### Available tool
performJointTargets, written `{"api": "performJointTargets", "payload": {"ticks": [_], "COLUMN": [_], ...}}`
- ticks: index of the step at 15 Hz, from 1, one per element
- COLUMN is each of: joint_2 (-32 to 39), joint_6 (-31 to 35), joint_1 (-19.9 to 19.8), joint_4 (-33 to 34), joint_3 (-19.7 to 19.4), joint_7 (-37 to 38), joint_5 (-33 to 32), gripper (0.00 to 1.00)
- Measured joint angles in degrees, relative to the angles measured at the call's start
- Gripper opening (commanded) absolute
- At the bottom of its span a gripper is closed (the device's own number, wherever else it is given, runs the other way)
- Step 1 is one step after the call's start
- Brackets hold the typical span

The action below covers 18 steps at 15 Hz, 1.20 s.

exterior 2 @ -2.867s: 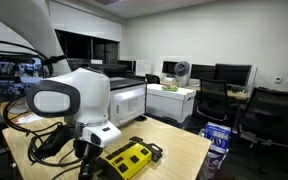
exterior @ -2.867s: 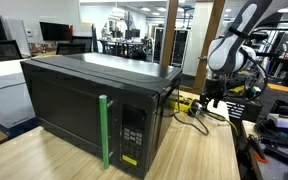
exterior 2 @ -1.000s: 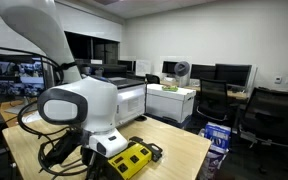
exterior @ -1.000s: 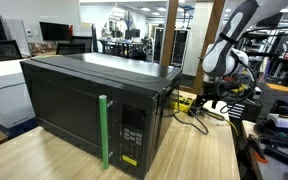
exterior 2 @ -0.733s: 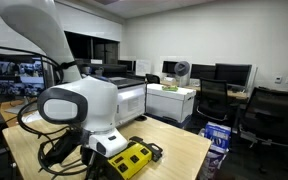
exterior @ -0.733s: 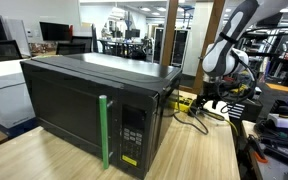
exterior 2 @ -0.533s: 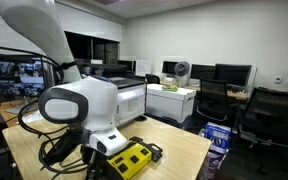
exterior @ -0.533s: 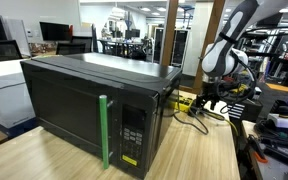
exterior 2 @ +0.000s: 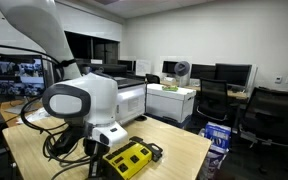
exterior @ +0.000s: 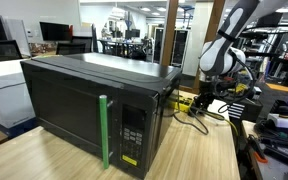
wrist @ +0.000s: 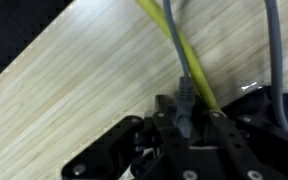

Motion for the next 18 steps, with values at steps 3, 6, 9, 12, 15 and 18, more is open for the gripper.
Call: {"api": "performJointTargets", "payload": {"ticks": [3, 6, 9, 12, 15, 18], "joint_2": [-0.01, -0.78, -5.02, -9.03, -10.49, -9.18], "joint_6": [0.02, -4.39, -15.62, -27.51, -39.69, -46.94], "joint_1": [0.0, 0.5, 1.07, 1.8, 2.03, 2.07], "joint_4": [-0.02, 0.37, 2.13, 6.12, 12.54, 17.64], "joint_3": [0.01, -0.94, -2.47, -2.57, -1.4, 0.13], "joint_7": [0.0, -0.31, -0.52, -2.54, -10.24, -17.13], "joint_5": [0.0, -2.85, -9.67, -14.12, -14.51, -14.51], "gripper": [0.07, 0.07, 0.07, 0.07, 0.07, 0.07]}}
